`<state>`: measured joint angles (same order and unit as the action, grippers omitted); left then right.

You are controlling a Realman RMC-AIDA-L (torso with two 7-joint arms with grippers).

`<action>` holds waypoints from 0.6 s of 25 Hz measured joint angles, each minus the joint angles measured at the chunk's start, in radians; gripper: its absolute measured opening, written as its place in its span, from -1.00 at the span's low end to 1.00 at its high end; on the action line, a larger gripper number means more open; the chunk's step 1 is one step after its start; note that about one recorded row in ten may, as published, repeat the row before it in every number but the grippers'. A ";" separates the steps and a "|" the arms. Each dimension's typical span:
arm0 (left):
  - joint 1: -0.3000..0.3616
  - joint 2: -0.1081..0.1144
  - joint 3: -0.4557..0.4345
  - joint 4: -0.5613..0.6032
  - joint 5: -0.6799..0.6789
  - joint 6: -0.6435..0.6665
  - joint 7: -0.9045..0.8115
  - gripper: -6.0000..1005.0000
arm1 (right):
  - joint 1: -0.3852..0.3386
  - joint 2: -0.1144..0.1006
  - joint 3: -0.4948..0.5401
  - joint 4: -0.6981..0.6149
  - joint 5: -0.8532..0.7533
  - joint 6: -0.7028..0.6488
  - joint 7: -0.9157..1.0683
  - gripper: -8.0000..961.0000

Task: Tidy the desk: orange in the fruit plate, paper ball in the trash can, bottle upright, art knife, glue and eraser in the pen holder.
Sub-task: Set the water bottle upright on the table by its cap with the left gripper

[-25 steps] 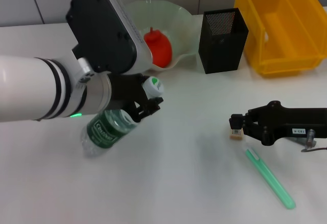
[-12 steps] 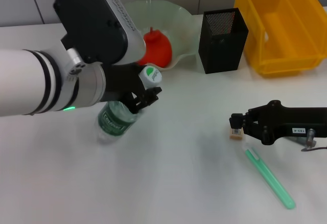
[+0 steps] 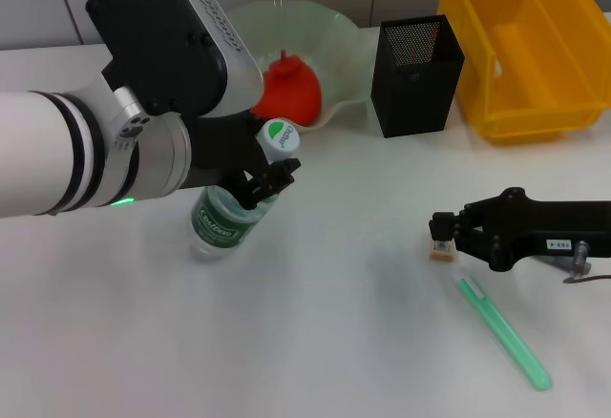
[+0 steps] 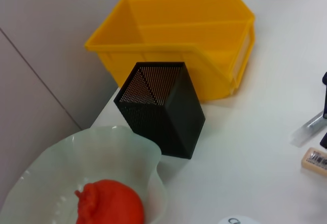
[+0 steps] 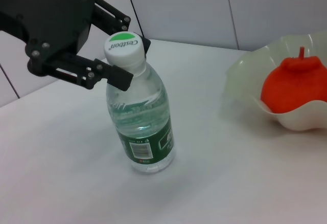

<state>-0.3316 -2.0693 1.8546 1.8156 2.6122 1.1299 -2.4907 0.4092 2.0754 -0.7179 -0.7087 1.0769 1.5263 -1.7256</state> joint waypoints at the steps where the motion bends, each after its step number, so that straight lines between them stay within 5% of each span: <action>1: 0.002 0.000 -0.001 0.006 -0.008 0.000 0.000 -0.08 | 0.000 0.000 0.000 0.000 0.000 0.000 0.000 -0.86; 15: 0.028 0.002 -0.075 -0.004 -0.142 0.008 0.054 -0.08 | -0.001 0.000 0.000 0.006 0.000 0.003 0.000 -0.86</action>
<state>-0.3039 -2.0678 1.7798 1.8113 2.4705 1.1374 -2.4362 0.4080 2.0754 -0.7179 -0.7031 1.0769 1.5295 -1.7258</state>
